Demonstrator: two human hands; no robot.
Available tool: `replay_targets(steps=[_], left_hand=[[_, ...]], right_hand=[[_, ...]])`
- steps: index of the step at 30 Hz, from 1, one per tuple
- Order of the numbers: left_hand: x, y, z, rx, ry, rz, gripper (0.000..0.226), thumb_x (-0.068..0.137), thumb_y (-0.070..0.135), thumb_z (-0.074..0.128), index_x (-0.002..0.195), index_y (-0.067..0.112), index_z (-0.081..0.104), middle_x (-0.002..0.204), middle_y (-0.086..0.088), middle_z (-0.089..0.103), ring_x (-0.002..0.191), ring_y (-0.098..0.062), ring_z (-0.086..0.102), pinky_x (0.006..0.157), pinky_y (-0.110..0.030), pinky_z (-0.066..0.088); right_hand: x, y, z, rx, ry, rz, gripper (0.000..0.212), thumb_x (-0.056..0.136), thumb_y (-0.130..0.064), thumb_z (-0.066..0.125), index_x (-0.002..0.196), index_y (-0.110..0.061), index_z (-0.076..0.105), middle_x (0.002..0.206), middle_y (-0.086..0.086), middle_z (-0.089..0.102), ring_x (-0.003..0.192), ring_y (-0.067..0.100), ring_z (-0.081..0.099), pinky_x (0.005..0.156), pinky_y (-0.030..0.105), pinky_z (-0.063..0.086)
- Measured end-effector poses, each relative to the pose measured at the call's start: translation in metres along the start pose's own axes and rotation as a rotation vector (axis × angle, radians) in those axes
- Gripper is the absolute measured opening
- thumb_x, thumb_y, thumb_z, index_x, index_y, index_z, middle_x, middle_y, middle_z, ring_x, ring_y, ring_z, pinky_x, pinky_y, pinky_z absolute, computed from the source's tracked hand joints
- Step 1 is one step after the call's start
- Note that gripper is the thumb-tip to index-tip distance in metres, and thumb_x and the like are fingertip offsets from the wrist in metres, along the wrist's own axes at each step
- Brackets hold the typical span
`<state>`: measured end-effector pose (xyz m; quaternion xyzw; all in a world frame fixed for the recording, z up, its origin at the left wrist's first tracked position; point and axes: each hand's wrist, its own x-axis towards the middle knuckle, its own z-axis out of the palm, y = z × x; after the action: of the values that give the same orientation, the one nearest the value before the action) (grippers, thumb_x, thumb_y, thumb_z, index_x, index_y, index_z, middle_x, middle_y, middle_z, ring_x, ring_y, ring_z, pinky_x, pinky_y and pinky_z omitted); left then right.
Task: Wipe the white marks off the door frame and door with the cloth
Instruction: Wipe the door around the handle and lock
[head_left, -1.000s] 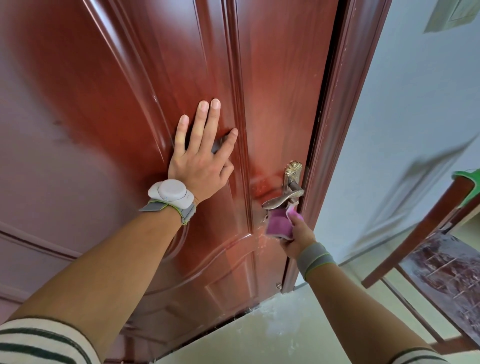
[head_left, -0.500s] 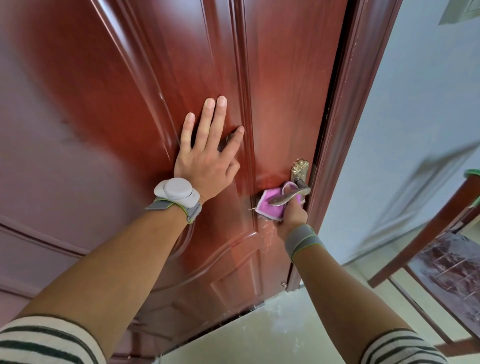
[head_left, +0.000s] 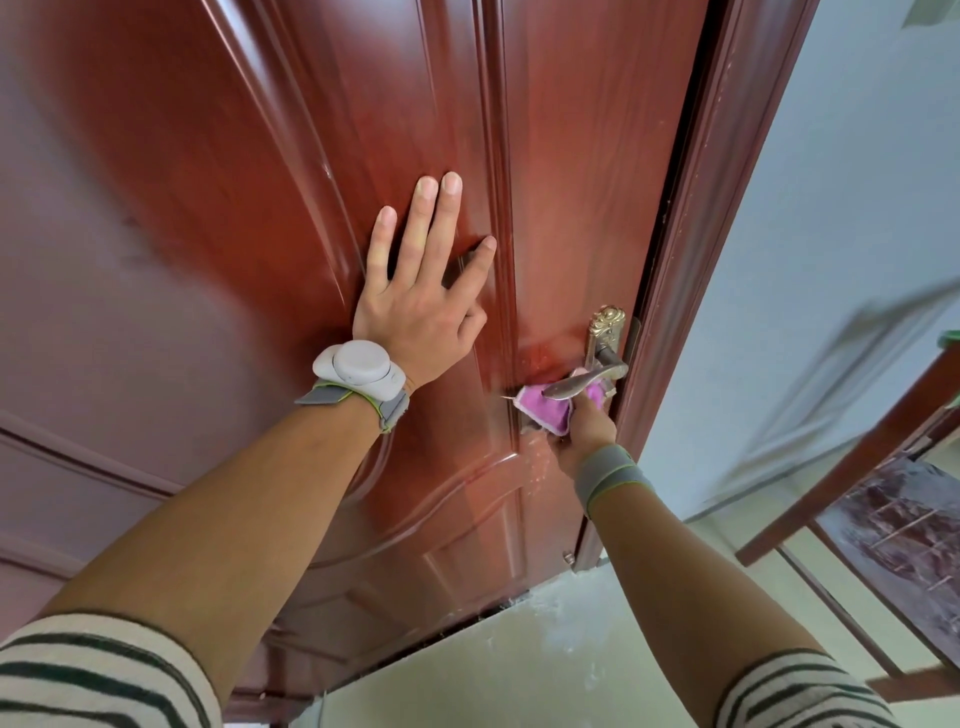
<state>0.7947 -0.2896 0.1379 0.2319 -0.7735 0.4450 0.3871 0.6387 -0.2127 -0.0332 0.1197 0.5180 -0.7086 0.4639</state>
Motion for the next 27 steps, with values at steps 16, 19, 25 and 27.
replay_targets(steps=[16, 19, 25, 27], left_hand=[[0.003, 0.000, -0.002, 0.007, -0.001, -0.001, 0.041, 0.086, 0.019, 0.051, 0.124, 0.023, 0.066, 0.147, -0.025, 0.045, 0.139, -0.040, 0.040, 0.118, -0.052, 0.020], [0.004, -0.001, -0.003, 0.008, -0.009, -0.005, 0.041, 0.086, 0.019, 0.050, 0.124, 0.023, 0.066, 0.147, -0.025, 0.045, 0.139, -0.040, 0.040, 0.118, -0.052, 0.020], [0.004, -0.001, -0.006, 0.005, -0.020, -0.004, 0.040, 0.086, 0.019, 0.050, 0.123, 0.023, 0.067, 0.146, -0.026, 0.046, 0.137, -0.041, 0.042, 0.115, -0.054, 0.027], [0.005, -0.001, -0.007, -0.001, -0.018, -0.008, 0.040, 0.086, 0.018, 0.050, 0.122, 0.023, 0.067, 0.145, -0.026, 0.046, 0.137, -0.041, 0.043, 0.114, -0.054, 0.027]], right_hand=[[0.000, 0.046, -0.032, -1.119, -0.121, -0.288, 0.007, 0.072, -0.016, 0.071, 0.067, -0.015, 0.066, 0.069, 0.003, 0.062, 0.071, 0.021, 0.061, 0.067, 0.034, 0.052], [-0.003, 0.030, -0.042, -0.957, 0.048, -0.436, 0.012, 0.077, -0.025, 0.066, 0.082, -0.014, 0.067, 0.074, 0.006, 0.066, 0.070, 0.026, 0.063, 0.064, 0.031, 0.049], [-0.005, 0.026, -0.009, -0.854, 0.095, -0.520, 0.006, 0.079, -0.022, 0.064, 0.082, -0.017, 0.064, 0.073, 0.002, 0.063, 0.070, 0.023, 0.058, 0.066, 0.029, 0.047], [-0.003, 0.045, -0.020, -1.039, -0.108, -0.362, 0.005, 0.077, -0.017, 0.071, 0.073, -0.017, 0.067, 0.058, -0.004, 0.059, 0.062, 0.017, 0.055, 0.056, 0.024, 0.043]])
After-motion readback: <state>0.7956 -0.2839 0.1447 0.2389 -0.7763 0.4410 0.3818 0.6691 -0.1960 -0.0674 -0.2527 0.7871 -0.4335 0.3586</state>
